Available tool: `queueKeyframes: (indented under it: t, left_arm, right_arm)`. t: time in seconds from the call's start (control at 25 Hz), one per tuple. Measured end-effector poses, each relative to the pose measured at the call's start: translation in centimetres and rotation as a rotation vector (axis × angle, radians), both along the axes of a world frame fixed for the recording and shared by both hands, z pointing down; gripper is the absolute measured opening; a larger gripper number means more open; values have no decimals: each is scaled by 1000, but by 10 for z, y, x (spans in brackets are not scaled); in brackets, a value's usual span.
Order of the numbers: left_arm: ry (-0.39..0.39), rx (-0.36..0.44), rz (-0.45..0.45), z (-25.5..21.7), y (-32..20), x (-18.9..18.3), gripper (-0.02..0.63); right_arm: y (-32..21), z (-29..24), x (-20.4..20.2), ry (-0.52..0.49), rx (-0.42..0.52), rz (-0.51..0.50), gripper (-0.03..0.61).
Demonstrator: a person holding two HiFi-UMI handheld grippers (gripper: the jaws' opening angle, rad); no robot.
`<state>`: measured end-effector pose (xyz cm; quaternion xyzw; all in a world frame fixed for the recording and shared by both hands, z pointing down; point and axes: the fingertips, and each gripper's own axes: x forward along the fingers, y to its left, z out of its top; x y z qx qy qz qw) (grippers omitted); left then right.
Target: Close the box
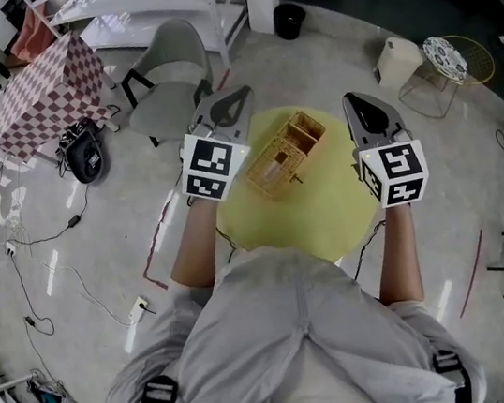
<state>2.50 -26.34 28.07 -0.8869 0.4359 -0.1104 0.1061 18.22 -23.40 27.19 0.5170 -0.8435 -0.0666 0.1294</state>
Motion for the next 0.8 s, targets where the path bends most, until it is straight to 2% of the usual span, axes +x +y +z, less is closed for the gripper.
queueKeyframes:
  t: [0.24,0.8]
  left_arm:
    - [-50,6,-1,10,2,-1,29]
    - [-68,-4,36,26,2,11,29]
  right_arm:
    - [0,3,-7,1,-1,-14,23]
    - [-4,16,-3,-6,-20,-14,23]
